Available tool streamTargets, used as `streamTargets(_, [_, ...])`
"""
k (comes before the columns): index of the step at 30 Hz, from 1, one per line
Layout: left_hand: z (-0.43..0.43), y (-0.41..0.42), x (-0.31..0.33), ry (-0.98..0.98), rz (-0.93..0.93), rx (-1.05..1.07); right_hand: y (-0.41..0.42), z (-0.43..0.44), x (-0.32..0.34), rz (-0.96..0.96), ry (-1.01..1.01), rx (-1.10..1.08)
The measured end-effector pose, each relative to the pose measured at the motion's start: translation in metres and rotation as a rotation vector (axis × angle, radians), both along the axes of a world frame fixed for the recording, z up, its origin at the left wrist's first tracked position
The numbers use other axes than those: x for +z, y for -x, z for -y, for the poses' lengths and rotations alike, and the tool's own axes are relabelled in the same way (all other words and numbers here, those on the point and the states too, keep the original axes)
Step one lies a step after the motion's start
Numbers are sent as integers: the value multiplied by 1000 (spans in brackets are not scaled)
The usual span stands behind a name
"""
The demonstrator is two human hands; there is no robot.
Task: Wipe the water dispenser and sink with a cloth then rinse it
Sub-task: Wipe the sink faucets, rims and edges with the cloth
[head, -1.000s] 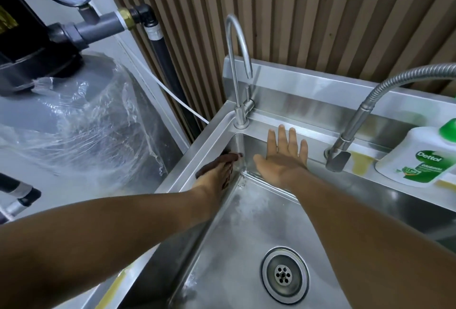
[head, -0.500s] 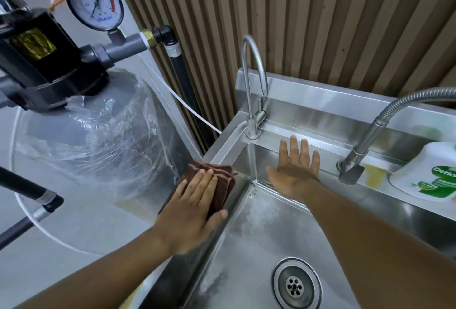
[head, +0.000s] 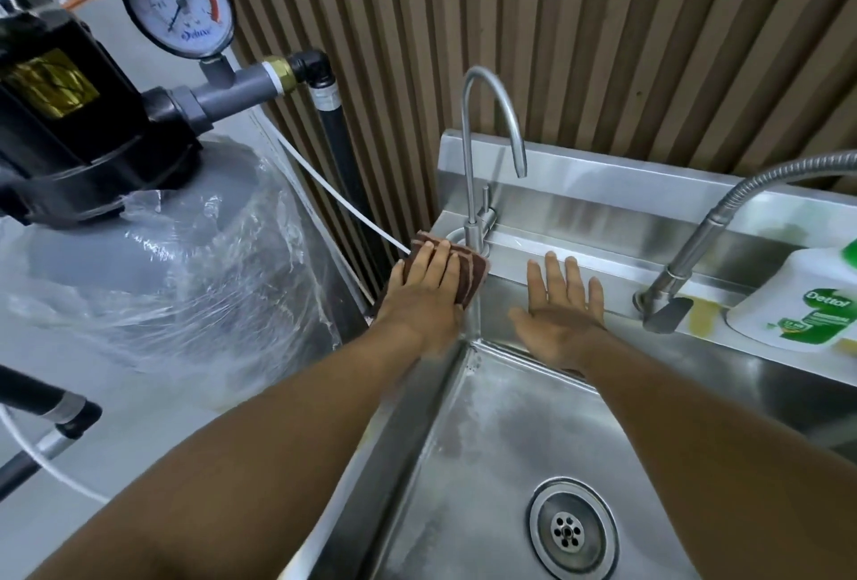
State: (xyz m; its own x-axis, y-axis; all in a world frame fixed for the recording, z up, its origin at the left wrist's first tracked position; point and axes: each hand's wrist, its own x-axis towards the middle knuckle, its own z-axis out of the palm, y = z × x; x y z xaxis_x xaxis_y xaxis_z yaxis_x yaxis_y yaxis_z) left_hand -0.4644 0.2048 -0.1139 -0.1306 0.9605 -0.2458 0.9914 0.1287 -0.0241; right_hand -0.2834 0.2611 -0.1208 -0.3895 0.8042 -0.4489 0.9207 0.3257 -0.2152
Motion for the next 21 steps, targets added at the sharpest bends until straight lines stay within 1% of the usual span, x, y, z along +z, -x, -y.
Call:
streamTargets(4, [17, 2, -1, -4, 23, -46, 2, 2, 1, 10, 2, -27])
streamTargets(10, [83, 9, -6, -40, -10, -109, 5, 3, 0, 18, -9, -52])
streamTargets(14, [125, 14, -19, -159, -32, -154, 4, 4, 0, 26, -22, -48])
streamTargets(15, [128, 16, -22, -182, -40, -154, 4, 4, -1, 28, -28, -43])
streamTargets(17, [124, 15, -21, -152, -15, -124, 4, 5, -1, 25, -44, -35])
streamTargets(21, [83, 10, -10, -61, 10, -95, 1, 6, -2, 33, -54, -5])
